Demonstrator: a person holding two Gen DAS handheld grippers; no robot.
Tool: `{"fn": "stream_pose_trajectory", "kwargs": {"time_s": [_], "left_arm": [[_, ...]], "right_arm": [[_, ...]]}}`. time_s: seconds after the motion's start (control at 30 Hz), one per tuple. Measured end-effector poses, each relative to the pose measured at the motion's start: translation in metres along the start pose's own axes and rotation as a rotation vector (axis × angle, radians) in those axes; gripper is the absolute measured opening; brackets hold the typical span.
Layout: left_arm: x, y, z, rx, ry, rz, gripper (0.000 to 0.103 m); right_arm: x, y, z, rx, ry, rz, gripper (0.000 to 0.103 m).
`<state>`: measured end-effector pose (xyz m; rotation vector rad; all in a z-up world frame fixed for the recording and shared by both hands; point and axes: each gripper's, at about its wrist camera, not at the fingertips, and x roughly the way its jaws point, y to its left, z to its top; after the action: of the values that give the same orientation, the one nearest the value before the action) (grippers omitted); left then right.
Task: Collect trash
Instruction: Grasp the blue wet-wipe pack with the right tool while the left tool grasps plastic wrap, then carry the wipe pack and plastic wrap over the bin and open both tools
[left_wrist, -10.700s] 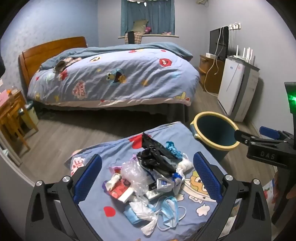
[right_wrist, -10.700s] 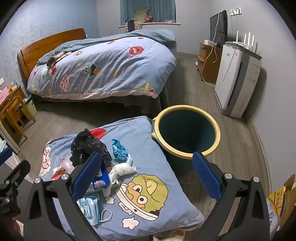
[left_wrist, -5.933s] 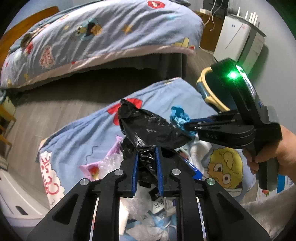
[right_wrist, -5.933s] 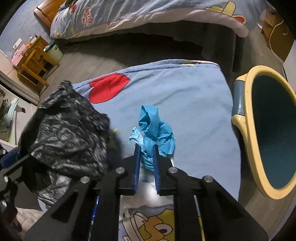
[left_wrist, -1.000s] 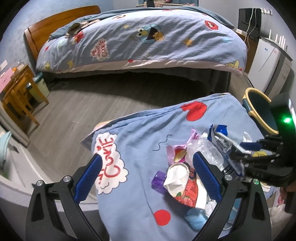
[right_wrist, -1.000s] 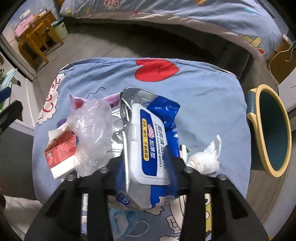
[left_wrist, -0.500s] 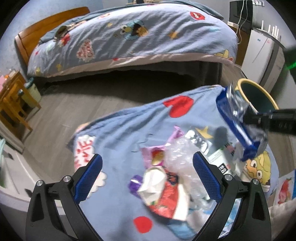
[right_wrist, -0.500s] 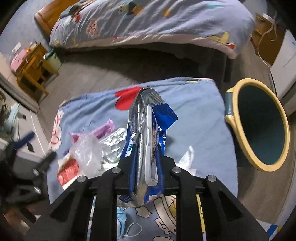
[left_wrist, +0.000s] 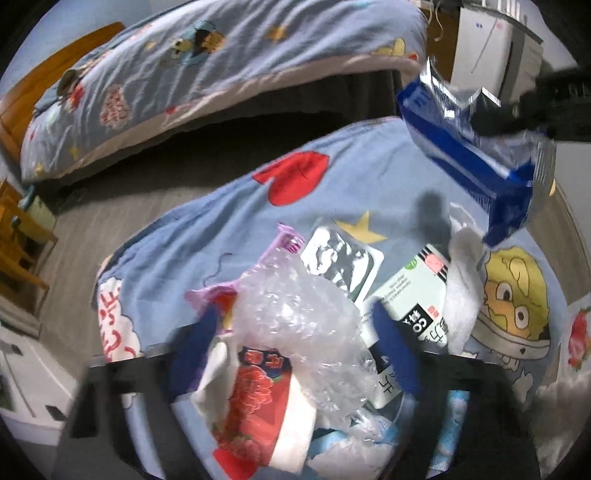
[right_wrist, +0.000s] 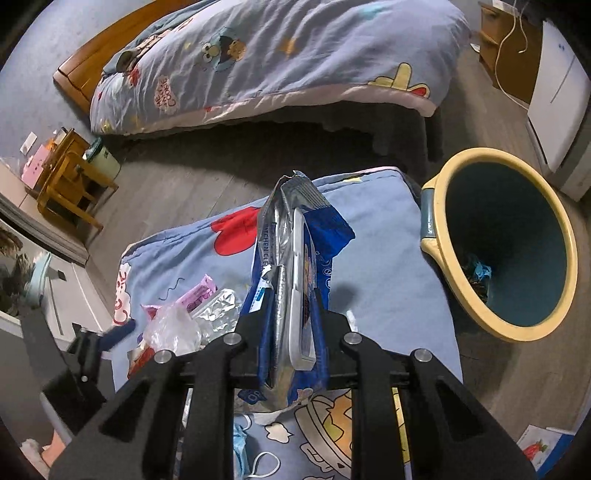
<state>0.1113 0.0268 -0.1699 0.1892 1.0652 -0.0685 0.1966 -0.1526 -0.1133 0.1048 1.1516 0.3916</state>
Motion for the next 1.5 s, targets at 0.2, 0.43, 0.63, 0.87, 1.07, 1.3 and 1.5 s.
{"fn": "stream_pose_trajectory", "kwargs": {"time_s": [0.2,0.43,0.63,0.87,1.07,1.3,1.5], "left_arm": [[0.002,-0.007,0.001,0.039,0.015,0.007,0.030],[-0.030,-0.009,0.013,0.043,-0.111,0.059,0.024],[-0.050,-0.003,0.025,0.006,-0.184,0.053,0.024],[-0.057,0.000,0.033,-0.014,-0.206,0.045,0.024],[-0.060,-0.005,0.038,-0.016,-0.218,0.036,0.024],[-0.059,-0.015,0.045,-0.029,-0.216,0.014,0.024],[-0.063,-0.036,0.058,-0.026,-0.224,-0.012,0.024]], "right_arm": [[-0.004,-0.005,0.001,0.004,-0.009,0.010,0.019],[-0.011,-0.006,0.005,-0.011,-0.032,0.005,0.019],[-0.015,-0.005,0.005,-0.026,-0.048,-0.008,0.019],[-0.016,-0.007,0.005,-0.027,-0.047,-0.014,0.019],[-0.018,-0.014,0.007,-0.023,-0.053,-0.020,0.019],[-0.029,-0.033,0.012,-0.017,-0.085,-0.035,0.019],[-0.043,-0.068,0.019,0.060,-0.125,-0.018,0.019]]}}
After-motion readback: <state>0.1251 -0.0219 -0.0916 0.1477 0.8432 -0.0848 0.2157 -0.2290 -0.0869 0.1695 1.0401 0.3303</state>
